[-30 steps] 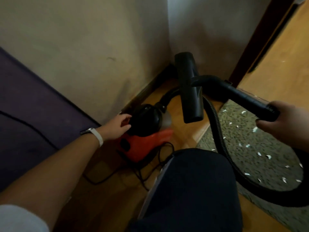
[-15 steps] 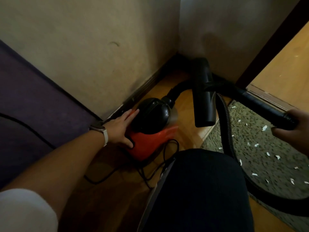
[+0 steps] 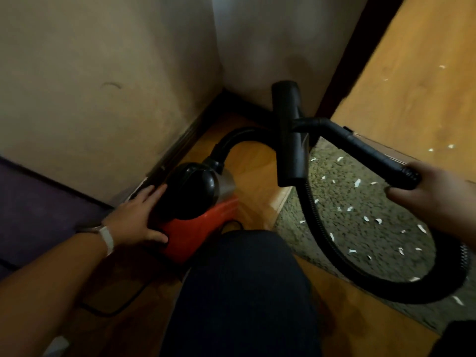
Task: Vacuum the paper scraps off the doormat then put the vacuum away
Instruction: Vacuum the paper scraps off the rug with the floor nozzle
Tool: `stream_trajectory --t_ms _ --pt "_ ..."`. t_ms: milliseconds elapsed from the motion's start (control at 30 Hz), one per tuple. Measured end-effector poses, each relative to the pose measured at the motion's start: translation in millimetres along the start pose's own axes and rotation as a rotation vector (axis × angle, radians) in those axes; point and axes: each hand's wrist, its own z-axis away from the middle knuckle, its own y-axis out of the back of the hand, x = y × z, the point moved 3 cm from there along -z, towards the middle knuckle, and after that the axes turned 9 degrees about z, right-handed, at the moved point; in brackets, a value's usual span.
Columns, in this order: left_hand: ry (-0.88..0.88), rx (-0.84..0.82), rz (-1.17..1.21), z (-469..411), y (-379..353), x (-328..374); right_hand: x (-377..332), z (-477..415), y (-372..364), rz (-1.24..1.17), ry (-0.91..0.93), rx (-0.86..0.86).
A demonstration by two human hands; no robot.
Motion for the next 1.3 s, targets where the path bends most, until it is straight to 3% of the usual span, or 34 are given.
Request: stream_trajectory --t_ms 100,167,233,333,433,500,600,767,933,1033,1100,1167,1300 --pt "-0.002 0.308 0.278 12 27 18 22 -2 9 -0.042 -0.046 -0.015" --pt "-0.159 0.534 0.35 13 55 55 35 -6 12 -0.061 -0.082 -0.007" --pt "-0.285 0.582 0.332 1 73 117 46 -10 13 -0.072 -0.107 -0.011" --pt "-0.405 0.393 0.363 -38 66 233 68 -15 13 -0.074 -0.137 -0.016" --pt "-0.297 0.207 0.355 -93 37 327 88 -22 11 -0.045 -0.155 -0.053" --pt "-0.205 0.111 0.437 -120 15 369 99 -25 5 -0.033 -0.168 -0.102" --pt "-0.295 0.049 0.255 -133 -19 406 118 -24 -9 -0.035 -0.213 -0.178" --pt "-0.387 0.026 0.04 -144 -38 397 156 -23 -27 -0.085 -0.309 -0.269" --pt "-0.571 -0.225 -0.685 -150 -67 361 176 -28 -26 -0.11 -0.345 -0.247" --pt "-0.659 -0.145 -0.908 -152 -89 360 178 -32 -27 -0.104 -0.359 -0.236" --pt "-0.712 -0.063 -0.928 -155 -94 364 177 -33 -29 -0.085 -0.361 -0.239" --pt "-0.72 -0.093 -0.864 -156 -94 366 176 -32 -32 -0.066 -0.351 -0.262" --pt "-0.785 -0.145 -0.552 -152 -76 379 178 -27 -32 0.029 -0.331 -0.285"
